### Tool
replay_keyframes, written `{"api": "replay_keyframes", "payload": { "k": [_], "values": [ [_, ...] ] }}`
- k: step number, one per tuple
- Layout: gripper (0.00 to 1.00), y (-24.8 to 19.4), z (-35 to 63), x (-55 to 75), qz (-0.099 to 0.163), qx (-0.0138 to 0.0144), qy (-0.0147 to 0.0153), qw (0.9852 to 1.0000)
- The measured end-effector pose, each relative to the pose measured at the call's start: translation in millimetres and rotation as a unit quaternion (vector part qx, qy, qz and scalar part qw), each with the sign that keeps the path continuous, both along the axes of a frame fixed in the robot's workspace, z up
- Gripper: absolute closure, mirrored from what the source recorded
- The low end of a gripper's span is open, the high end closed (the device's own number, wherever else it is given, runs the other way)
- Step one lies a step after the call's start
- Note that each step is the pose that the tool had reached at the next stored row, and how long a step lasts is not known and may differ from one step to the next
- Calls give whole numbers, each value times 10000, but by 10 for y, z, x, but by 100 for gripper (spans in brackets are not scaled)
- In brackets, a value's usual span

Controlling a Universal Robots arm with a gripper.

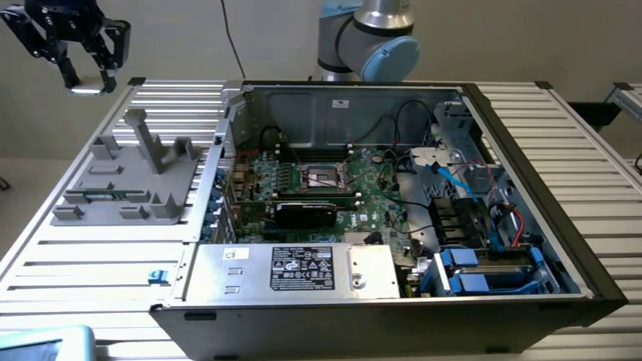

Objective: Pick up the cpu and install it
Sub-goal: 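Pick up the cpu and move it towards the insertion slot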

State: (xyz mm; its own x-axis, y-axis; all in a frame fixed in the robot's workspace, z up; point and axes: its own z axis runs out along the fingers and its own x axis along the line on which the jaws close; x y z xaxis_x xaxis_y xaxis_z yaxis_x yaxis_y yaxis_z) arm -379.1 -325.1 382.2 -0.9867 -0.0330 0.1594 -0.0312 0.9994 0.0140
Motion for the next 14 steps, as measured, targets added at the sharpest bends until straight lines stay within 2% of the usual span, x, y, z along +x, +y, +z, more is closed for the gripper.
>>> {"api": "replay_keyframes", "payload": {
  "k": [7, 14],
  "values": [
    [45, -18, 86, 190, 14, 1, 5, 10000],
    [45, -31, 92, 292, 35, 1, -1, 10000]
  ]
}}
